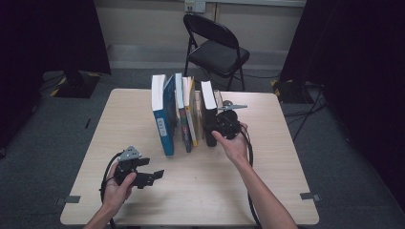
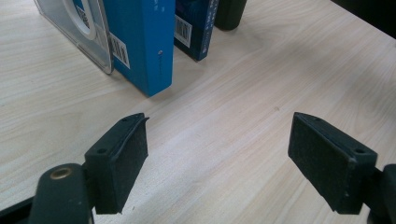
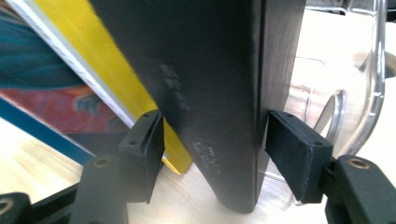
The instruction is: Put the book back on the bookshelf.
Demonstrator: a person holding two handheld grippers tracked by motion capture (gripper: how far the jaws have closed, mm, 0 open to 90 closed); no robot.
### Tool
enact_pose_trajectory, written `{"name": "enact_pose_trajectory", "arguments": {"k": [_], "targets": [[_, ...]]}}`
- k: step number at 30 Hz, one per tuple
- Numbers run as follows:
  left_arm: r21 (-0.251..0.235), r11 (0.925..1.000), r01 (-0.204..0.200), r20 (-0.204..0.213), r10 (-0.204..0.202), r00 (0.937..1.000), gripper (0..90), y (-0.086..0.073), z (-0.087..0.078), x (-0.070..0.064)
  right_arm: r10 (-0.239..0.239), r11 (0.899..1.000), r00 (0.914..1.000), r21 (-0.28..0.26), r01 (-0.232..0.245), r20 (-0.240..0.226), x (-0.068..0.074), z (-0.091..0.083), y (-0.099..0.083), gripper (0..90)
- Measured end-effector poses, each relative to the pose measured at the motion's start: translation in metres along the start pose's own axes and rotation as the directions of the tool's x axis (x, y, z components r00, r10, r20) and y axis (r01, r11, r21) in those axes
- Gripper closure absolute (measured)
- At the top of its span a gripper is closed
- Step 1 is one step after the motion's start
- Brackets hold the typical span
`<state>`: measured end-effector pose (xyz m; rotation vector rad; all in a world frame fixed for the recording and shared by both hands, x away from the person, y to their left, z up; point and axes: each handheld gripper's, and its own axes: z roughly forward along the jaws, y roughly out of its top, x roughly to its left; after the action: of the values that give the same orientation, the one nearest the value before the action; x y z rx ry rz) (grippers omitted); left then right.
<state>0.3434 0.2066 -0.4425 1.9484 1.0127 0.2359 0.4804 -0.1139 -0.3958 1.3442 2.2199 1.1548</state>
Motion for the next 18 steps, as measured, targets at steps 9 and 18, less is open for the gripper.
{"name": "enact_pose_trajectory", "arguments": {"k": [9,18], "targets": [[0.003,1.0,-0.009,0.007,0.009,0.9999,19.8,0.0029,0.0043,0.0003,0.073,0.997,0.9972,-0.001,-0.073,0.016,-0.0012,0.0041,0.003,42.6],[0.006,1.0,-0.001,0.005,0.001,1.0,19.9,0.0009,0.0021,0.0026,0.09,0.996,0.9959,-0.018,-0.09,0.006,0.0005,0.0041,-0.0008,43.1]]}}
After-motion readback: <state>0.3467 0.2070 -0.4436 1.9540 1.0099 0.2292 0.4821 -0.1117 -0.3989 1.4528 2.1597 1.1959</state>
